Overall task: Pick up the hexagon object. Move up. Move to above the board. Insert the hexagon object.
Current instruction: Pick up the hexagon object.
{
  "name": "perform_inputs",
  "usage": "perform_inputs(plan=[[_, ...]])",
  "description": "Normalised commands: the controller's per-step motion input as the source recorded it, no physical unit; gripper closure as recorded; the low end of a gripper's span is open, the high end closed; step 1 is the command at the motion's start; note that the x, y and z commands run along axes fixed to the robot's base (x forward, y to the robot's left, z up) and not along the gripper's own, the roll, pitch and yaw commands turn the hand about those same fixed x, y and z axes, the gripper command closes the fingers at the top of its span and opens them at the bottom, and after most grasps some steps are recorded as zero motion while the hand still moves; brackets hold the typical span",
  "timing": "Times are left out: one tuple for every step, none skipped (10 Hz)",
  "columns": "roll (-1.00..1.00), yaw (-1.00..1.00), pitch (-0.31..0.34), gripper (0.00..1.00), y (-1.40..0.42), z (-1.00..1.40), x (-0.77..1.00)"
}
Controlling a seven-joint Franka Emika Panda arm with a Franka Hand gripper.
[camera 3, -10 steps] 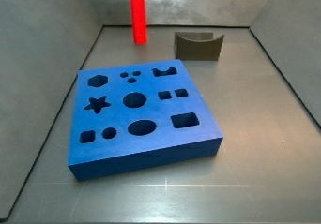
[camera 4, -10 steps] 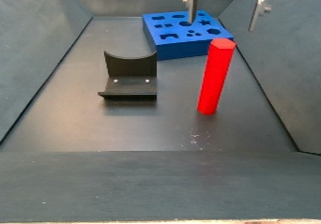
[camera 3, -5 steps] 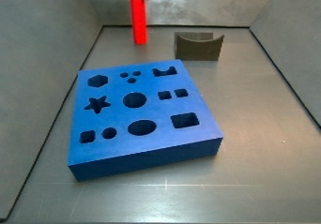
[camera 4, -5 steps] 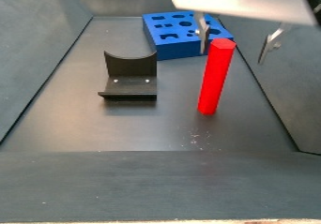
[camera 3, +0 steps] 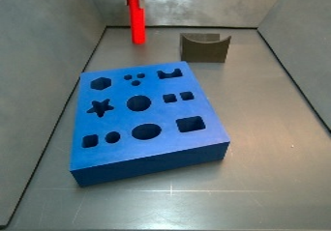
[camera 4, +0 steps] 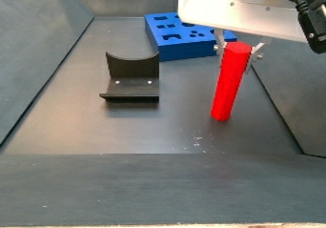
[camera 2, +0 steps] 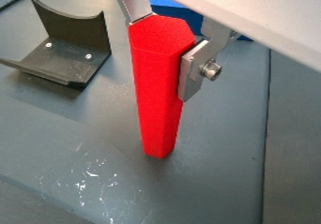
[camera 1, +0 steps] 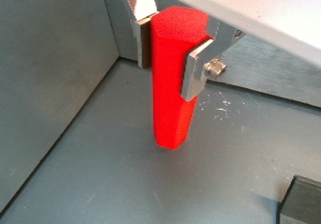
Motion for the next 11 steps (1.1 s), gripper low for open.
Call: perform_inputs(plan=[[0.00, 0.00, 0.000, 1.00, 0.00, 0.00, 0.02], [0.00, 0.00, 0.000, 1.00, 0.00, -0.04, 0.03], [0.00, -0.02, 0.000, 1.00, 0.00, -0.08, 0.00], [0.00, -0.01, 0.000, 1.00, 0.00, -0.05, 0.00], [0.00, 0.00, -0.016, 1.00, 0.00, -0.01, 0.00], [0.06, 0.00, 0.004, 1.00, -0.10, 0.00, 0.05], [0.29, 0.00, 0.147, 1.00, -0.02, 0.93, 0.21], [0.10, 0.00, 0.094, 1.00, -0.07, 1.00, 0.00], [0.16, 0.07, 0.121, 1.00, -0.33, 0.84, 0.00], [0.15, 0.00, 0.124, 1.00, -0.27, 0.24, 0.23], [0.00, 0.00, 0.000, 1.00, 0.00, 0.00, 0.00]])
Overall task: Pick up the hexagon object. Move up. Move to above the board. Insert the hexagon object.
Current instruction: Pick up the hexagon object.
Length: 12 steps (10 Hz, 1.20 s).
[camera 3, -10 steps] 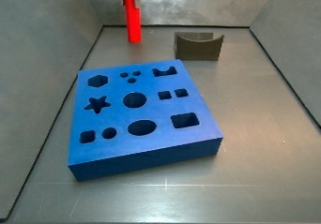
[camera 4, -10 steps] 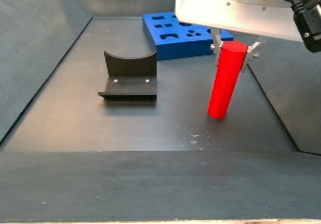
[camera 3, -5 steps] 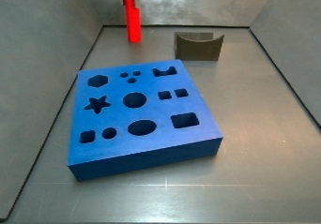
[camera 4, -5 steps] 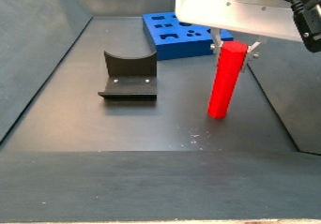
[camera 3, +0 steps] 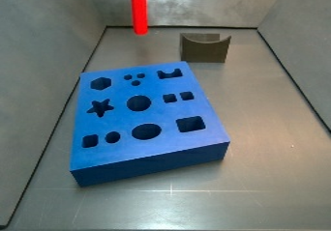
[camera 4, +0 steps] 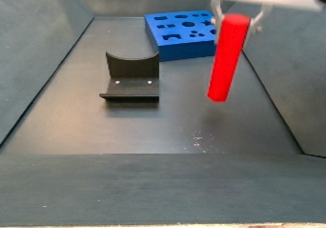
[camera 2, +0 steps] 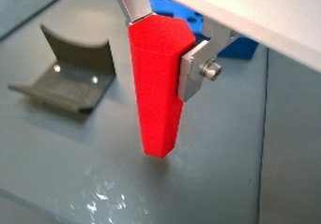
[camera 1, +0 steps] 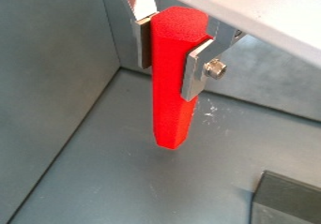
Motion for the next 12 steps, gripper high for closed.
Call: perform_inputs(plan=[[-0.11, 0.00, -0.053, 1.00, -0.44, -0.08, -0.13], [0.00, 0.00, -0.034, 1.00, -0.83, 0.22, -0.23], [0.09, 0.00, -0.019, 1.00, -0.95, 0.37, -0.31], [0.08, -0.01, -0.050, 1.00, -0.88, 0.59, -0.44], [0.05, -0.04, -0.060, 1.00, -0.79, 0.74, -0.49], [0.03, -0.05, -0.074, 1.00, -0.82, 0.70, -0.44], [0.00, -0.09, -0.089, 1.00, -0.91, 0.32, -0.35], [-0.01, -0.08, -0.107, 1.00, -0.96, 0.14, -0.32], [0.00, -0.04, -0.133, 1.00, -1.00, 0.00, -0.31], [0.00, 0.00, -0.149, 1.00, -0.97, 0.00, -0.18], [0.08, 0.25, -0.040, 1.00, -0.79, -0.06, 0.00], [0.03, 0.14, -0.011, 1.00, -0.41, 0.00, 0.00]])
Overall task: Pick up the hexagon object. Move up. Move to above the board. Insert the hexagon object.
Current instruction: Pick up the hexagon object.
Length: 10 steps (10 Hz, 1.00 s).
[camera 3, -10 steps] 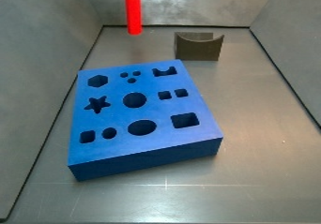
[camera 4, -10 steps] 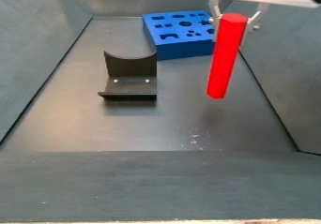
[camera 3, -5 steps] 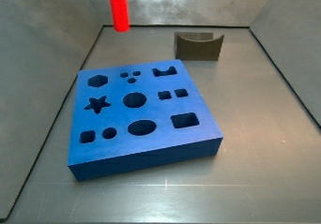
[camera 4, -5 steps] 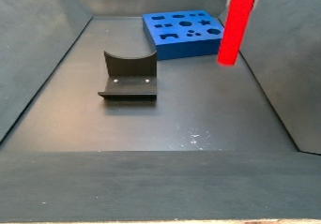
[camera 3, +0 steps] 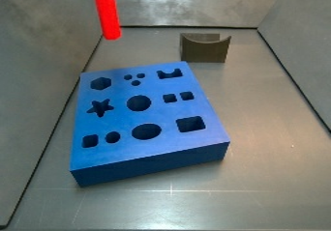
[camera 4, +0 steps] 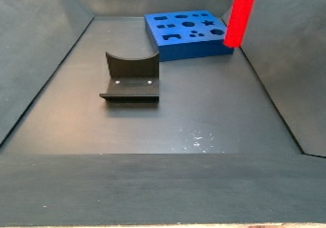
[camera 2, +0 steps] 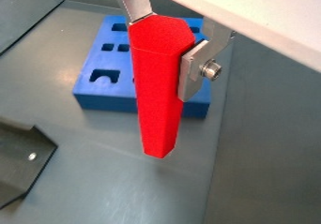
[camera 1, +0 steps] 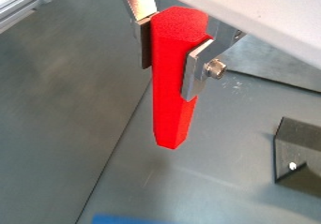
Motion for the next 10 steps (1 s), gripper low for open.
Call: perform_inputs(plan=[[0.00, 0.01, 0.000, 1.00, -0.14, 0.00, 0.00], [0.00, 0.00, 0.000, 1.00, -0.03, -0.04, -0.01], [0.06, 0.05, 0.000, 1.00, -0.49, -0.10, -0.32], [0.10, 0.00, 0.000, 1.00, -0.80, -0.05, -0.28], [0.08, 0.00, 0.000, 1.00, -0.82, -0.06, -0.19], [0.04, 0.05, 0.000, 1.00, -0.57, 0.00, -0.05], [0.00, 0.00, 0.000, 1.00, -0.15, 0.00, 0.00], [0.00, 0.00, 0.000, 1.00, 0.00, -0.04, 0.00], [0.00, -0.42, 0.000, 1.00, -0.50, -0.23, -0.16], [0.00, -0.58, 0.000, 1.00, -0.46, -0.19, -0.17]])
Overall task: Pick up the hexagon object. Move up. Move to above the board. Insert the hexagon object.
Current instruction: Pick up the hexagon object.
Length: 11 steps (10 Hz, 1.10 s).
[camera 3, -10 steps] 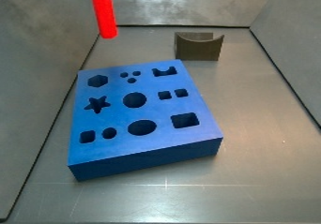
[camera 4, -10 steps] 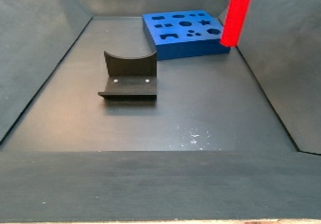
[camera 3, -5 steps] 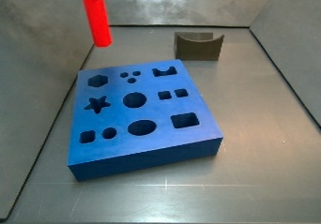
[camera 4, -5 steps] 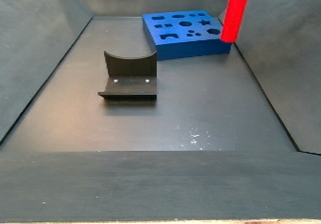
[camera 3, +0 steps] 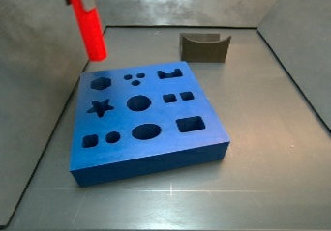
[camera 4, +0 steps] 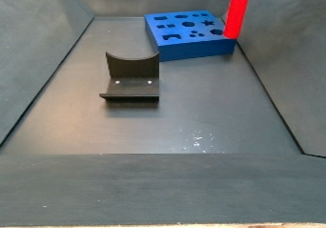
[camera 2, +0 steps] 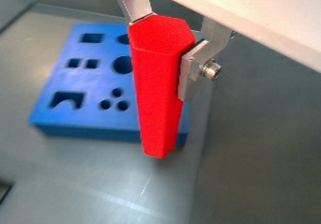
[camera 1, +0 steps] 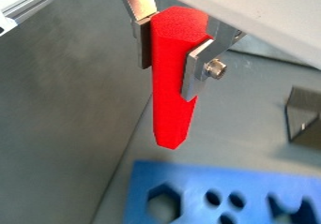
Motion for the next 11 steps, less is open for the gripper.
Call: perform_inputs(plan=[[0.00, -0.47, 0.000, 1.00, -0.61, -0.13, -0.07], [0.02, -0.08, 0.000, 1.00, -0.31, 0.00, 0.20], [-0.04, -0.13, 0.006, 1.00, -0.36, 0.39, 0.31], [-0.01, -0.08, 0.000, 1.00, -0.45, 0.11, 0.34], [0.00, -0.03, 0.000, 1.00, -0.15, 0.00, 0.09], [-0.04, 0.00, -0.006, 1.00, -0.11, -0.04, 0.00], [-0.12, -0.26, -0.074, 1.00, -0.47, -0.65, -0.13], [-0.17, -0.46, -0.099, 1.00, -0.51, -0.56, -0.19], [-0.12, -0.10, -0.034, 1.00, -0.26, -0.12, -0.07], [0.00, 0.00, 0.000, 1.00, -0.02, 0.00, 0.00], [-0.03, -0.07, 0.009, 1.00, 0.00, -0.27, 0.47]])
